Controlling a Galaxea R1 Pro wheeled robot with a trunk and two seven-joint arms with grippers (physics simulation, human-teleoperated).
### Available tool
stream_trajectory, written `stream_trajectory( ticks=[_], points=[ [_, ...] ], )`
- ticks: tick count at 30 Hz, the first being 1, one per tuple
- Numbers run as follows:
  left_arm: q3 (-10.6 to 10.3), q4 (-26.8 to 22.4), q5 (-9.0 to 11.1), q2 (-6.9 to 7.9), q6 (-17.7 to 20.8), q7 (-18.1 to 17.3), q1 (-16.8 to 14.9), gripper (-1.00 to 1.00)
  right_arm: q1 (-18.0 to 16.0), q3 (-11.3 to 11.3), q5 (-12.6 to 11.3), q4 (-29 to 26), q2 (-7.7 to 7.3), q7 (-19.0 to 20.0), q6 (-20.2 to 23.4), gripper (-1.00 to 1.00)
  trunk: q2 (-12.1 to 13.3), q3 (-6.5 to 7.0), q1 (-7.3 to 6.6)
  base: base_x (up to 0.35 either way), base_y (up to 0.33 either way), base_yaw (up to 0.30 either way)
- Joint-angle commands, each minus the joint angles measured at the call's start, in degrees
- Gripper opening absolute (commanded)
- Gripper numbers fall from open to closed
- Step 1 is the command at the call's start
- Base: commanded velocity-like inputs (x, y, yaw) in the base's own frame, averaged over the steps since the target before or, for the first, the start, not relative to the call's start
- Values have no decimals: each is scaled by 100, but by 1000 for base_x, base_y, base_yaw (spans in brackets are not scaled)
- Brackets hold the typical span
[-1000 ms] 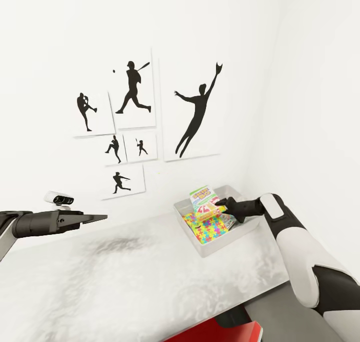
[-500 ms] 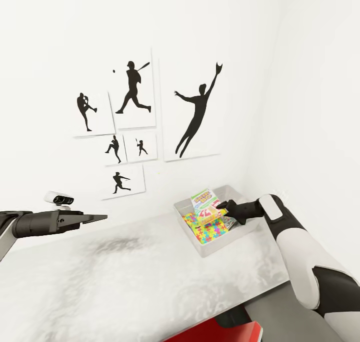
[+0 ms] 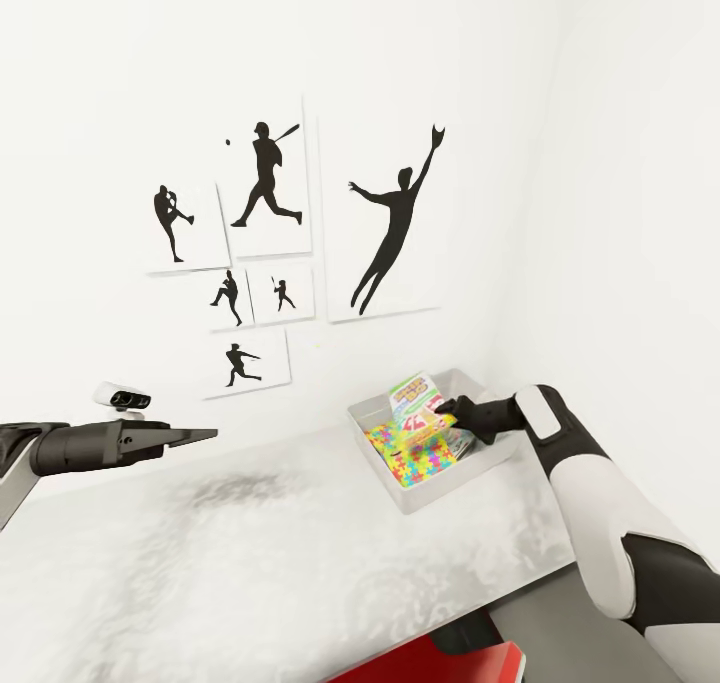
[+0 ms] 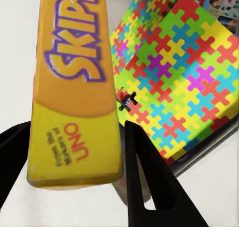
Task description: Put all the toys in the child's room - the three board games (two on the bed and one on the table), the two jigsaw puzzles on the table, and the tennis ball on the table - inside the toy box on the table in the child's room.
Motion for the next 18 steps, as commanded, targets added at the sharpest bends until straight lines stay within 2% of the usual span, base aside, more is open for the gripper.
stream_trajectory(
  ticks=[1, 6, 8, 12, 18],
  points=[
    [-13, 2, 21, 4, 60, -12, -8, 100, -3, -8, -63, -18, -1, -51, -11, -100, -14, -14, 4, 0, 0, 0],
    [-13, 0, 21, 0, 60, -12, -8, 100, 1, -7, -67, -39, -7, -51, -170, -100, -14, -14, 4, 0, 0, 0],
    [13, 56, 12, -55, 51, 6, -8, 100, -65, -7, -94, -57, 45, -33, -102, -100, -14, -14, 4, 0, 0, 0],
    [13, 56, 12, -57, 51, 6, -8, 100, -105, -2, -94, -57, 45, -42, -97, -100, -14, -14, 4, 0, -6, 0],
    [30, 251, -13, -85, 44, 6, -8, 100, -121, -138, -241, -228, 47, -51, -87, -100, -14, -14, 4, 0, -116, 0]
  ],
)
